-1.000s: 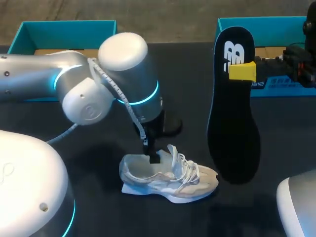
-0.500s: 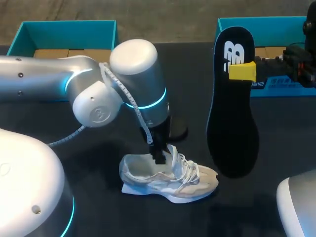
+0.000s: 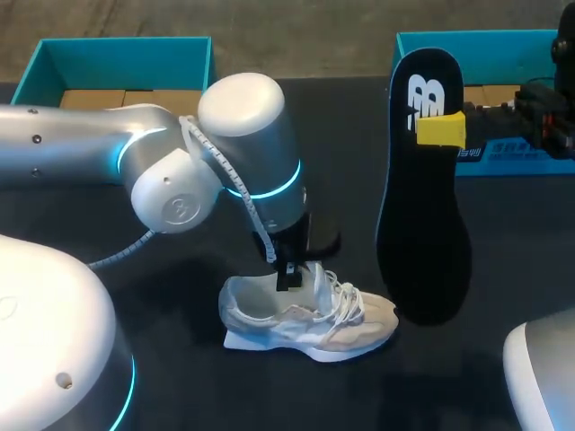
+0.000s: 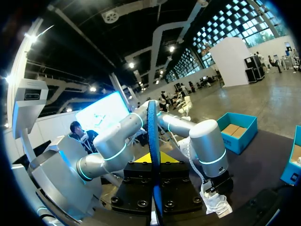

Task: Take the shoe out of the shoebox, open the shoe tongue, remove and reinsert the insole, then place the shoe into the shoebox

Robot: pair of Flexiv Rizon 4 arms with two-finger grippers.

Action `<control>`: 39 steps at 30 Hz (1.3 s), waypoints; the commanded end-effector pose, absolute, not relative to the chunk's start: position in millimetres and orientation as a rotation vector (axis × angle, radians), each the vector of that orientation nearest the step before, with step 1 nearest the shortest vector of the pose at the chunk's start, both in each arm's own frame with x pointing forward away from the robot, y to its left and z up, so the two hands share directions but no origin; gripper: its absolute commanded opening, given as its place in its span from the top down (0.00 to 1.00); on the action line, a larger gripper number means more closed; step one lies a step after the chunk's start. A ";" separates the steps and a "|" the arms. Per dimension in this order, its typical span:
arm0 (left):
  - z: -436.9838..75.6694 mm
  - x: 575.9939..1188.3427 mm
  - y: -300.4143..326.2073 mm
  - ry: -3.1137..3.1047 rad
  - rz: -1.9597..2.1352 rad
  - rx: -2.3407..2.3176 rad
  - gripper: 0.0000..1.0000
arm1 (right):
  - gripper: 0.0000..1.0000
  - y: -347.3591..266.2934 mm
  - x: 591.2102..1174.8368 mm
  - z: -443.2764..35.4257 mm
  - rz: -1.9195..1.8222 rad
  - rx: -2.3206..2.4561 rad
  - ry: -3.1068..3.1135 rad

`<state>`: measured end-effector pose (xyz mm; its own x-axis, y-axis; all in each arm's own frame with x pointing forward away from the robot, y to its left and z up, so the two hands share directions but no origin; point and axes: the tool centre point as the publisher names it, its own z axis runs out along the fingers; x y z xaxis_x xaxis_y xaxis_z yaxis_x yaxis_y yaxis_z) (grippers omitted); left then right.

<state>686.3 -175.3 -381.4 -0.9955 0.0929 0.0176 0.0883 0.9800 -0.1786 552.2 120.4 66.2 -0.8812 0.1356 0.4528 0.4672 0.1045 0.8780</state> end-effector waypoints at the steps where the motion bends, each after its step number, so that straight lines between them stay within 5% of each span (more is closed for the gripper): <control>1: -368.3 687.9 -166.6 -3.097 0.296 -0.155 1.00 | 1.00 123.1 556.7 69.0 -1.838 -0.595 -2.130; 39: -268.1 671.0 -122.7 -2.916 0.230 -1.427 1.00 | 1.00 123.1 556.7 69.0 -1.838 -0.595 -2.130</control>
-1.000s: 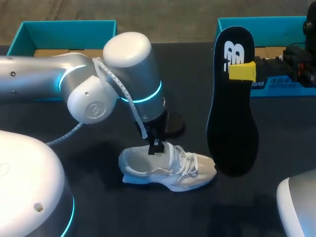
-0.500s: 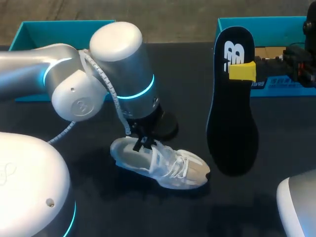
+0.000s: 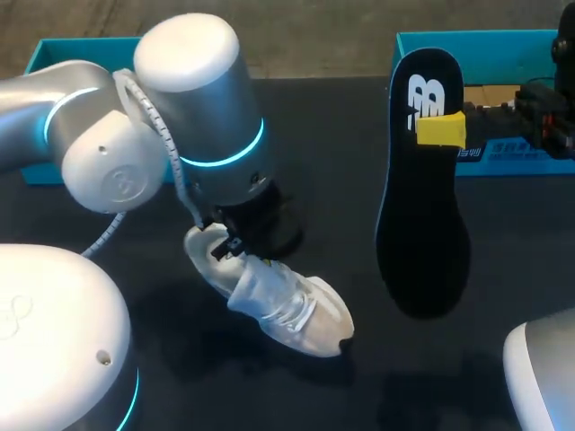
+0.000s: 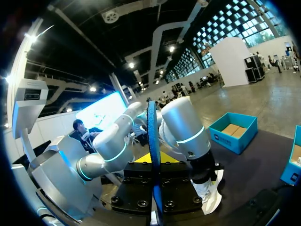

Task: Take the shoe out of the shoebox, open the shoe tongue, remove and reinsert the insole, then place the shoe into the shoebox

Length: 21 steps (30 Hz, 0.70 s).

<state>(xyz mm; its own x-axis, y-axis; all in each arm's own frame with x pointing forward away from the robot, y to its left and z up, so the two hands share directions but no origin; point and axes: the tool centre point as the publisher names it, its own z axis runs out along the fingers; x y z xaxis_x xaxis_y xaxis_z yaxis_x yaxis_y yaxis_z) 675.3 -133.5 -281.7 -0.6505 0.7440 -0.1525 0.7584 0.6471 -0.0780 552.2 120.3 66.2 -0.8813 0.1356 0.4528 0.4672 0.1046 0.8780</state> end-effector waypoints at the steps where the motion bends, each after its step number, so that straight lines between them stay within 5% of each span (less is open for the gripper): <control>1: -266.9 670.2 -122.8 2.688 -0.208 1.366 1.00 | 1.00 123.1 556.7 69.0 -1.838 -0.595 -2.130; 21: -252.9 636.0 -117.4 2.077 -0.074 1.950 1.00 | 1.00 123.1 556.7 69.0 -1.838 -0.595 -2.130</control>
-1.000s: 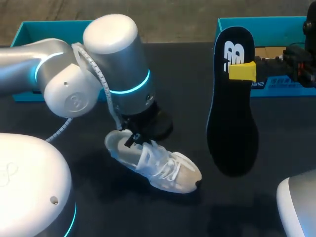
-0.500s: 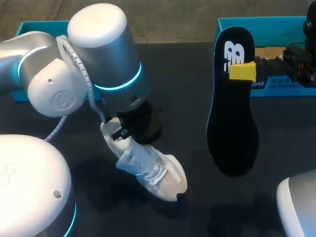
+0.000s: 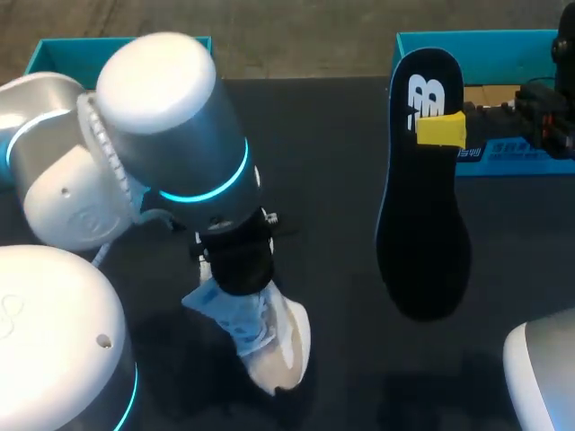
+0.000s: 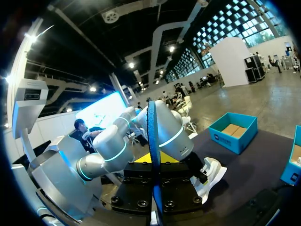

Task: Take the shoe out of the shoebox, open the shoe tongue, remove and reinsert the insole, then place the shoe into the shoebox

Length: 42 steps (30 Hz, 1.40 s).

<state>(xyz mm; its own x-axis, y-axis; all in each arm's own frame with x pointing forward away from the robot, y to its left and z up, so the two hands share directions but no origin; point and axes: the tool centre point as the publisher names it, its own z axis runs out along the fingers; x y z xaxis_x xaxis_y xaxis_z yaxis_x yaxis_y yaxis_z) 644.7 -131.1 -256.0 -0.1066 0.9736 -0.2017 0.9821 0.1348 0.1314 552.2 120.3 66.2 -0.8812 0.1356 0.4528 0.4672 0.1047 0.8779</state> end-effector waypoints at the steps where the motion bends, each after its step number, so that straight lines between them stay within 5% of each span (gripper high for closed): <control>1: -253.1 635.4 -117.3 2.060 -0.075 1.963 1.00 | 1.00 123.1 556.7 69.0 -1.838 -0.595 -2.130; 42: -300.9 664.9 -191.8 2.085 -0.271 2.445 1.00 | 1.00 123.1 556.7 69.0 -1.838 -0.595 -2.130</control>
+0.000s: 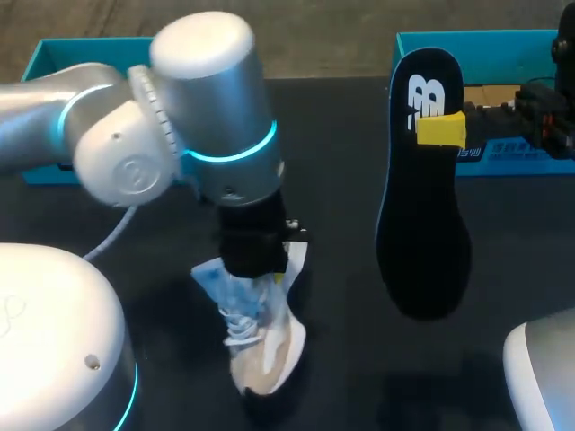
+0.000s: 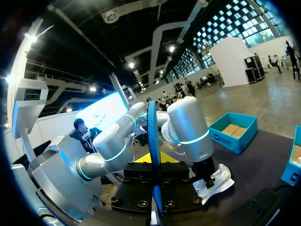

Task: Take the shoe out of the shoebox, open the shoe tongue, remove and reinsert the insole, then place the shoe into the shoebox

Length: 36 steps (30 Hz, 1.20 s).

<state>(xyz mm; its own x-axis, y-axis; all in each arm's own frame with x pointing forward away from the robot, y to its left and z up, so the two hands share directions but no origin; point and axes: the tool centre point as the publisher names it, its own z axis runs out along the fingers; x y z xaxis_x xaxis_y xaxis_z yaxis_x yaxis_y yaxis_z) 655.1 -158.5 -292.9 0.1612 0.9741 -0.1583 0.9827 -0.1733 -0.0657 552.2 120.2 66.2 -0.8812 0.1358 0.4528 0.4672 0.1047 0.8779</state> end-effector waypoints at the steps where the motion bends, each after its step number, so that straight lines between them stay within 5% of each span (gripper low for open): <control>1: -302.3 664.1 -192.9 2.093 -0.262 2.439 1.00 | 1.00 123.1 556.7 69.0 -1.838 -0.595 -2.130; 36: -362.8 636.1 -202.9 2.183 -0.165 2.481 1.00 | 1.00 123.1 556.7 69.0 -1.838 -0.595 -2.130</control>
